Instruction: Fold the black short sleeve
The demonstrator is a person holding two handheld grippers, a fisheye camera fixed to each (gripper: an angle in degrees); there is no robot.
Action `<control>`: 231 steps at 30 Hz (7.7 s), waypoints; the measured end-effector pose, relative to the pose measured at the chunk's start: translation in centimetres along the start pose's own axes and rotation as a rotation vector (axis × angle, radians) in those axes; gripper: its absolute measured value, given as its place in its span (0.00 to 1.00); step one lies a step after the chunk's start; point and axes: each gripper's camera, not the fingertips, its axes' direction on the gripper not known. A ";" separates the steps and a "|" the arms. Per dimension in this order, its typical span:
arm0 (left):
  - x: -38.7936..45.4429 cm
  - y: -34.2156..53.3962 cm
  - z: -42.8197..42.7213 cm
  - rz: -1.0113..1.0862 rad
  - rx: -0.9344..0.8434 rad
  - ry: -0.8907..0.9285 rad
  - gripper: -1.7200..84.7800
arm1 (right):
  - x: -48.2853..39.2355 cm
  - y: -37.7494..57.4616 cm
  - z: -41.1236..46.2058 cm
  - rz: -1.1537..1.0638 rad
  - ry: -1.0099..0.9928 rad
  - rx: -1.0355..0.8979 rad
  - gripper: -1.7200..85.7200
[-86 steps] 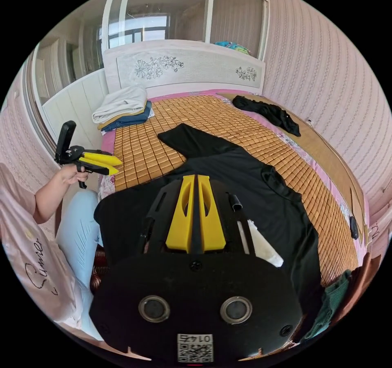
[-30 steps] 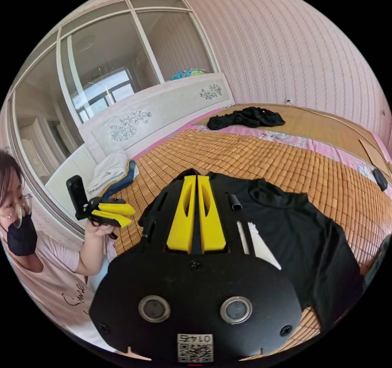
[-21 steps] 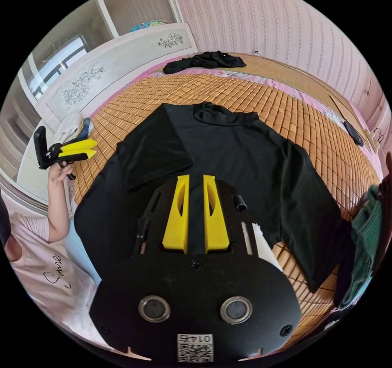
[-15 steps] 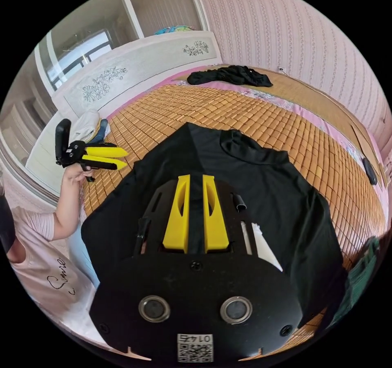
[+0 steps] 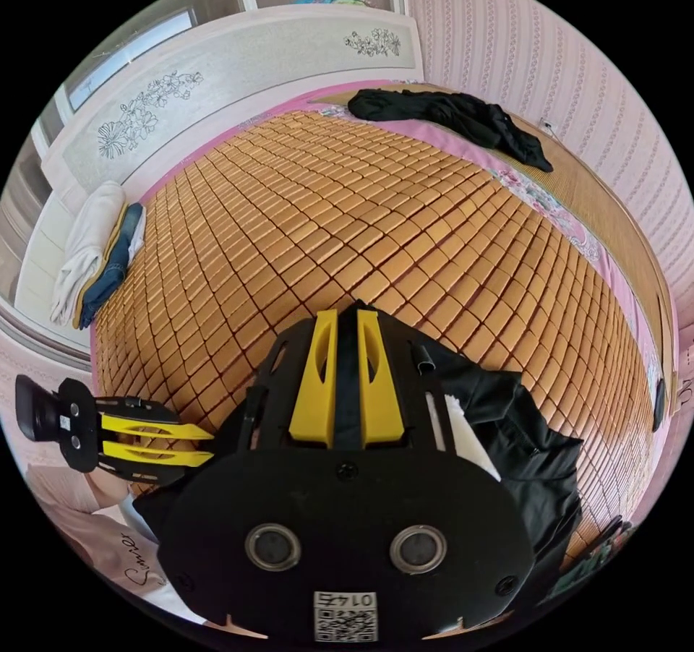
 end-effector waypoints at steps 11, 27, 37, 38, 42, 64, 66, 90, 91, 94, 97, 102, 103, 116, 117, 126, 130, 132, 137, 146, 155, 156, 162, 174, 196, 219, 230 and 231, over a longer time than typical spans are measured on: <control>-2.4 5.0 4.1 0.054 -0.001 -0.135 0.03 | -2.8 -6.4 -2.6 -0.021 0.041 0.007 0.02; -10.4 15.0 7.0 -0.053 0.134 -0.092 0.10 | -0.8 4.9 -27.1 -0.072 0.030 0.202 0.09; -5.8 24.0 4.2 0.054 0.617 -0.283 0.09 | 12.1 34.7 -47.4 0.456 0.368 0.455 0.05; -4.4 24.4 4.8 0.098 0.608 -0.273 0.09 | 14.1 36.2 -48.5 0.519 0.355 0.412 0.07; 1.6 24.4 9.1 0.306 0.502 -0.112 0.08 | 18.5 38.4 -49.7 0.603 0.361 0.338 0.11; 32.8 9.2 41.6 0.541 0.057 0.120 0.09 | 28.0 30.0 -58.7 0.586 0.231 0.183 0.04; 34.4 7.9 45.0 0.545 0.025 0.013 0.09 | 27.8 29.9 -59.8 0.585 0.217 0.193 0.04; 21.6 9.5 41.2 0.384 0.223 0.004 0.01 | 15.9 33.4 -75.8 0.439 0.084 0.642 0.03; 20.5 10.3 39.9 0.379 0.241 -0.009 0.01 | 13.7 33.2 -77.0 0.367 0.052 0.714 0.03; 14.3 14.9 34.6 0.310 0.288 -0.054 0.01 | 8.3 31.4 -77.9 0.198 -0.043 0.788 0.03; 8.5 19.3 31.9 0.221 0.276 -0.088 0.01 | 4.2 28.3 -75.5 0.079 -0.147 0.688 0.03; 1.6 24.4 33.5 0.106 0.157 -0.099 0.01 | -0.4 25.9 -70.9 -0.014 -0.223 0.497 0.03; 1.0 24.8 33.6 0.097 0.149 -0.097 0.01 | -1.3 25.8 -70.1 -0.030 -0.225 0.466 0.03; -6.6 27.4 32.6 0.014 0.034 -0.038 0.08 | -4.6 27.4 -65.0 -0.025 -0.151 0.308 0.07; -6.7 27.0 32.2 0.030 0.040 -0.017 0.08 | -4.7 27.2 -64.9 -0.033 -0.163 0.301 0.07; -5.4 23.0 35.1 0.070 -0.001 -0.037 0.08 | -12.6 22.8 -56.5 -0.099 -0.083 0.216 0.03; -6.0 22.4 35.5 0.042 -0.026 -0.025 0.08 | -14.4 22.5 -52.7 -0.202 -0.144 0.104 0.01; -6.0 22.3 36.3 0.063 -0.094 -0.096 0.07 | -14.5 22.7 -51.9 -0.224 -0.174 0.092 0.01; -7.2 22.2 35.0 0.003 -0.090 -0.090 0.02 | -11.3 24.2 -51.3 -0.167 -0.206 0.169 0.01; -5.6 14.5 31.2 0.102 0.030 -0.059 0.05 | 1.3 23.2 -49.9 0.052 -0.003 0.166 0.08; -1.2 -1.9 41.2 0.129 -0.006 0.073 0.11 | 6.1 22.0 -43.4 0.093 0.039 0.106 0.11; -0.8 -3.1 42.3 0.118 -0.016 0.058 0.12 | 6.1 22.0 -43.3 0.090 0.059 0.104 0.10; -0.1 -6.1 46.2 0.039 -0.107 0.039 0.07 | 6.1 21.1 -41.3 0.047 0.142 0.109 0.08; 3.4 -11.6 44.3 0.019 -0.011 0.115 0.03 | 12.3 23.6 -41.9 0.163 0.055 0.139 0.03; -11.6 -4.4 21.8 -0.122 0.139 -0.180 0.09 | 18.1 24.5 -46.0 0.213 0.047 0.236 0.12; -18.2 -11.2 15.3 -0.225 0.068 -0.079 0.02 | 29.4 1.0 -41.9 0.393 -0.040 0.123 0.03; -13.1 -16.3 1.6 -0.296 0.357 -0.056 0.01 | 26.6 -2.4 -54.9 0.399 0.111 0.335 0.02; -12.4 -16.0 0.4 -0.285 0.354 -0.054 0.01 | 26.3 -2.2 -55.4 0.396 0.104 0.342 0.02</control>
